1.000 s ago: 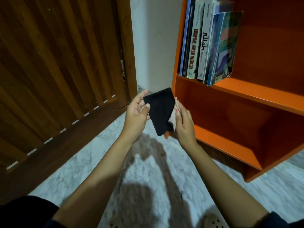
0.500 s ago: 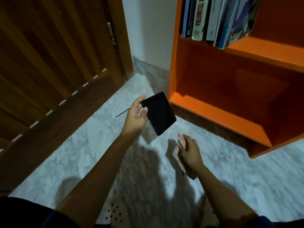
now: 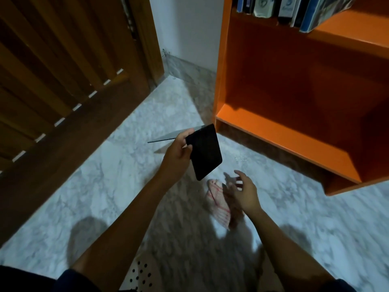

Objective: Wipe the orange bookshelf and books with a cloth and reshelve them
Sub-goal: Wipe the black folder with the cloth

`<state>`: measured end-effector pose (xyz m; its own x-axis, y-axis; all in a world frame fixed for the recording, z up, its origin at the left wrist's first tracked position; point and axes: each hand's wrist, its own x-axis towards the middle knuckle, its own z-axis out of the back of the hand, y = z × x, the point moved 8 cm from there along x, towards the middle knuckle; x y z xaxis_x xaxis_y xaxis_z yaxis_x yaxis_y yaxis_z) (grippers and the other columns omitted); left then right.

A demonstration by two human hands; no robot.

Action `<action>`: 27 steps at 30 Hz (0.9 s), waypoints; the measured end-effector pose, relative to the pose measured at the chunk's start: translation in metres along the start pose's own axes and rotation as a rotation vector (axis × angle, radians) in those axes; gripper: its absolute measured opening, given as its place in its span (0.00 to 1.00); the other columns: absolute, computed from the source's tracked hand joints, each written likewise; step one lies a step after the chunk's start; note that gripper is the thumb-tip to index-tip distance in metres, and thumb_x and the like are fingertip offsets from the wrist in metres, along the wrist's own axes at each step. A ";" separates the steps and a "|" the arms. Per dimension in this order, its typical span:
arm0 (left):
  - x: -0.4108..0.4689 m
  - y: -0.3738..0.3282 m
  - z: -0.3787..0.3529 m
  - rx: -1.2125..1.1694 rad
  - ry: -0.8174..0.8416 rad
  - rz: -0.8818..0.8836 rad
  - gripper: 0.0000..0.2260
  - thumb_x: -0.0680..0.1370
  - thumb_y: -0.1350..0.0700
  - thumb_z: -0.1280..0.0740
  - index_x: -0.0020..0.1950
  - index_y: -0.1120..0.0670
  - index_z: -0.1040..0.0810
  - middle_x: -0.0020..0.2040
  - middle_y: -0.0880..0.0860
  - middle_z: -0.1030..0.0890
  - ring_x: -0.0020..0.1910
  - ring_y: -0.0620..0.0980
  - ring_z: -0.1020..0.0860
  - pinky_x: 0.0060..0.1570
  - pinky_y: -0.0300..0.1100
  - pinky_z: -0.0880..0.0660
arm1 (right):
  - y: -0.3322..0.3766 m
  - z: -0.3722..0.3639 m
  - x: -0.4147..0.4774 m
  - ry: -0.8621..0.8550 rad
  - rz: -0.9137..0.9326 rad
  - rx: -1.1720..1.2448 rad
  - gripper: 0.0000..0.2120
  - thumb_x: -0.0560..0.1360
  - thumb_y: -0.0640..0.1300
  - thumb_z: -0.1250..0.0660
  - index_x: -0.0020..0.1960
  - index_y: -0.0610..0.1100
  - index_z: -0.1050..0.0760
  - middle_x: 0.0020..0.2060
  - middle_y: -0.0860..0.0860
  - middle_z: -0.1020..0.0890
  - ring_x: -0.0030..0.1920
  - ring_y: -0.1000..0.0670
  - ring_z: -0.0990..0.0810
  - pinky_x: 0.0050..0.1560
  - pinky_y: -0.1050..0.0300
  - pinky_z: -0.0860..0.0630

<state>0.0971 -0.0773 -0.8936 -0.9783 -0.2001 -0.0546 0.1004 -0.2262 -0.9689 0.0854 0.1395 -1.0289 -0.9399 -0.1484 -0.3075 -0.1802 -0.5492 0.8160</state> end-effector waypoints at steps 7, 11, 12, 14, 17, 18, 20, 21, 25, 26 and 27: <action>-0.019 -0.038 -0.009 -0.019 0.070 -0.015 0.18 0.78 0.64 0.43 0.68 0.55 0.33 0.61 0.54 0.25 0.61 0.47 0.26 0.58 0.30 0.29 | 0.120 0.062 0.007 -0.141 0.203 0.268 0.18 0.80 0.51 0.40 0.69 0.51 0.32 0.68 0.50 0.28 0.64 0.48 0.26 0.64 0.50 0.29; -0.038 -0.072 -0.015 0.006 0.174 -0.103 0.19 0.81 0.65 0.44 0.63 0.41 0.33 0.64 0.52 0.26 0.66 0.45 0.29 0.67 0.43 0.32 | 0.170 0.078 -0.003 -0.030 0.263 0.302 0.15 0.79 0.56 0.40 0.65 0.57 0.30 0.67 0.49 0.27 0.66 0.46 0.28 0.65 0.42 0.30; -0.043 -0.080 -0.017 0.017 0.197 -0.115 0.20 0.81 0.64 0.44 0.63 0.39 0.33 0.65 0.52 0.26 0.65 0.44 0.28 0.68 0.46 0.32 | 0.179 0.082 -0.006 -0.020 0.266 0.291 0.14 0.78 0.57 0.39 0.63 0.57 0.28 0.65 0.49 0.25 0.65 0.46 0.27 0.64 0.41 0.28; -0.052 -0.099 -0.020 0.046 0.240 -0.161 0.20 0.82 0.62 0.45 0.62 0.37 0.34 0.63 0.52 0.25 0.63 0.42 0.26 0.66 0.48 0.30 | 0.198 0.093 -0.017 -0.024 0.278 0.271 0.14 0.78 0.55 0.38 0.60 0.50 0.24 0.59 0.49 0.22 0.60 0.47 0.24 0.61 0.45 0.26; -0.065 -0.123 -0.023 0.063 0.271 -0.202 0.19 0.82 0.60 0.44 0.62 0.35 0.34 0.60 0.50 0.23 0.60 0.42 0.24 0.64 0.50 0.28 | 0.217 0.109 -0.035 -0.037 0.268 0.351 0.12 0.79 0.46 0.37 0.58 0.41 0.22 0.50 0.49 0.19 0.48 0.54 0.22 0.45 0.68 0.25; -0.069 -0.129 -0.023 0.061 0.267 -0.211 0.18 0.81 0.59 0.44 0.62 0.34 0.34 0.61 0.50 0.23 0.61 0.42 0.24 0.64 0.51 0.29 | 0.220 0.114 -0.041 -0.035 0.257 0.396 0.12 0.79 0.44 0.38 0.58 0.41 0.22 0.48 0.50 0.20 0.45 0.56 0.23 0.39 0.71 0.26; -0.078 -0.143 -0.023 0.065 0.255 -0.237 0.17 0.79 0.53 0.43 0.63 0.32 0.33 0.63 0.51 0.24 0.63 0.45 0.26 0.64 0.52 0.29 | 0.227 0.123 -0.053 -0.054 0.251 0.434 0.10 0.79 0.42 0.38 0.57 0.42 0.22 0.47 0.50 0.19 0.47 0.55 0.22 0.41 0.71 0.26; -0.081 -0.149 -0.023 0.062 0.246 -0.250 0.17 0.79 0.51 0.42 0.64 0.33 0.33 0.64 0.52 0.25 0.64 0.46 0.27 0.64 0.52 0.28 | 0.231 0.129 -0.060 -0.074 0.259 0.445 0.09 0.79 0.41 0.38 0.57 0.43 0.22 0.50 0.49 0.19 0.51 0.52 0.22 0.47 0.66 0.25; -0.095 -0.177 -0.020 -0.004 0.172 -0.298 0.17 0.80 0.56 0.40 0.68 0.42 0.32 0.65 0.58 0.28 0.64 0.51 0.26 0.63 0.46 0.28 | 0.240 0.159 -0.088 -0.156 0.299 0.610 0.09 0.77 0.36 0.38 0.54 0.44 0.22 0.54 0.43 0.19 0.56 0.43 0.21 0.50 0.56 0.24; -0.098 -0.186 -0.020 -0.041 0.161 -0.310 0.17 0.80 0.58 0.39 0.68 0.44 0.32 0.66 0.57 0.28 0.64 0.50 0.26 0.63 0.44 0.28 | 0.242 0.169 -0.096 -0.179 0.317 0.642 0.10 0.77 0.35 0.38 0.55 0.44 0.22 0.54 0.42 0.19 0.55 0.44 0.21 0.47 0.59 0.25; -0.103 -0.198 -0.022 -0.090 0.162 -0.331 0.17 0.80 0.59 0.38 0.67 0.46 0.32 0.66 0.57 0.28 0.63 0.48 0.26 0.63 0.43 0.28 | 0.245 0.179 -0.105 -0.204 0.341 0.670 0.11 0.77 0.34 0.38 0.55 0.44 0.22 0.55 0.43 0.19 0.54 0.45 0.21 0.45 0.61 0.25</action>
<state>0.1738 0.0094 -0.7012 -0.9717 0.0252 0.2348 -0.2357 -0.1668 -0.9574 0.0880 0.1681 -0.7088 -0.9980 -0.0295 0.0564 0.0524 0.1235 0.9910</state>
